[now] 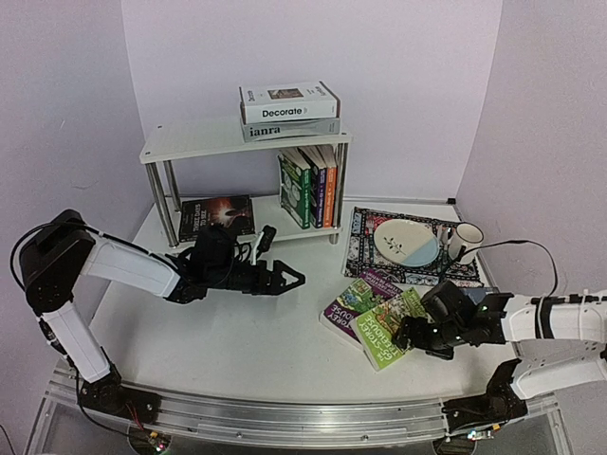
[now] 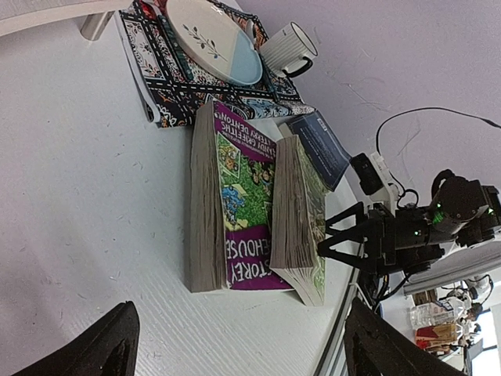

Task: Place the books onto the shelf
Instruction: Adjust the book pile.

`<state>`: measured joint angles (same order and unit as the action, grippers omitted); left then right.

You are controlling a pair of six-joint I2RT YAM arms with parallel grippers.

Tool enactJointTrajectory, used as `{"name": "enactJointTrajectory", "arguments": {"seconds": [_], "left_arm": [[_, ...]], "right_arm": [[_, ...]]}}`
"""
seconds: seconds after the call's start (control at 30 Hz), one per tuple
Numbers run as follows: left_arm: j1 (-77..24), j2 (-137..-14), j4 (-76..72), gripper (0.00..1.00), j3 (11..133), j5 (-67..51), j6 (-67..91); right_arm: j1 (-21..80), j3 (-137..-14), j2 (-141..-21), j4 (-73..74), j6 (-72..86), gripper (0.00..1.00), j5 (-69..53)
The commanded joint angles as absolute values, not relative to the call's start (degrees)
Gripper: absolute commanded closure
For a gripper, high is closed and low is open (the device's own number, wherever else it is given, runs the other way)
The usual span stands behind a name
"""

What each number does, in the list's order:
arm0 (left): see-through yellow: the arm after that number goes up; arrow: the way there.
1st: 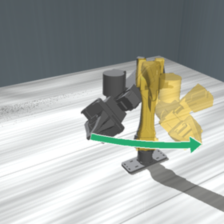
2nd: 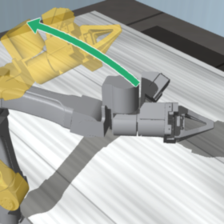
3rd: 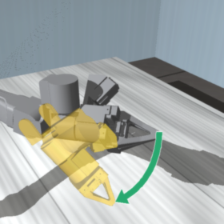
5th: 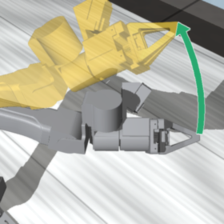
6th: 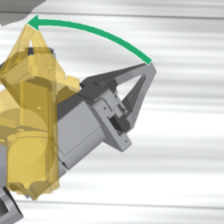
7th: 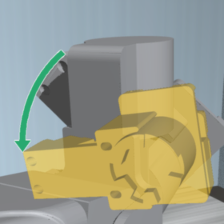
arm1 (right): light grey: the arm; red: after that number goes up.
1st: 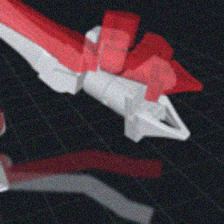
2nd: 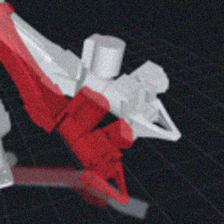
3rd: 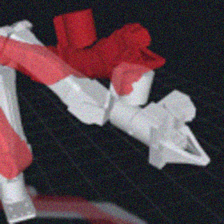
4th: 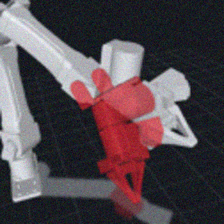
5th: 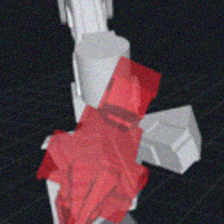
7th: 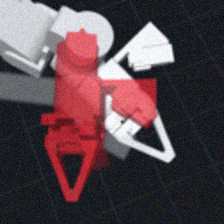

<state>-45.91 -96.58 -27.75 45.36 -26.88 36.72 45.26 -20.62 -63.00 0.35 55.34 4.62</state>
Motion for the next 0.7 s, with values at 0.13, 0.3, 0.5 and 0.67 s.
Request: {"name": "enactJointTrajectory", "arguments": {"seconds": [0.13, 0.3, 0.5, 0.67], "left_arm": [[-46.58, -99.19, -30.76, 0.09, 49.32, -27.47, 37.04], [-46.58, -99.21, -30.70, 0.09, 49.09, -27.39, 36.72], [-46.58, -96.59, -30.70, 0.09, 47.20, -25.24, 36.21], [-46.58, -93.72, -30.70, 0.09, 45.10, -24.54, 36.25]], "right_arm": [[45.13, -27.25, -73.90, 0.29, 47.12, 0.08, -1.67], [46.35, -28.52, -77.86, -6.19, 47.86, 0.14, -7.22], [54.57, -34.61, -80.35, -7.13, 47.71, 0.13, -5.28], [56.73, -36.68, -79.81, -7.13, 46.54, 0.11, -4.90]]}}
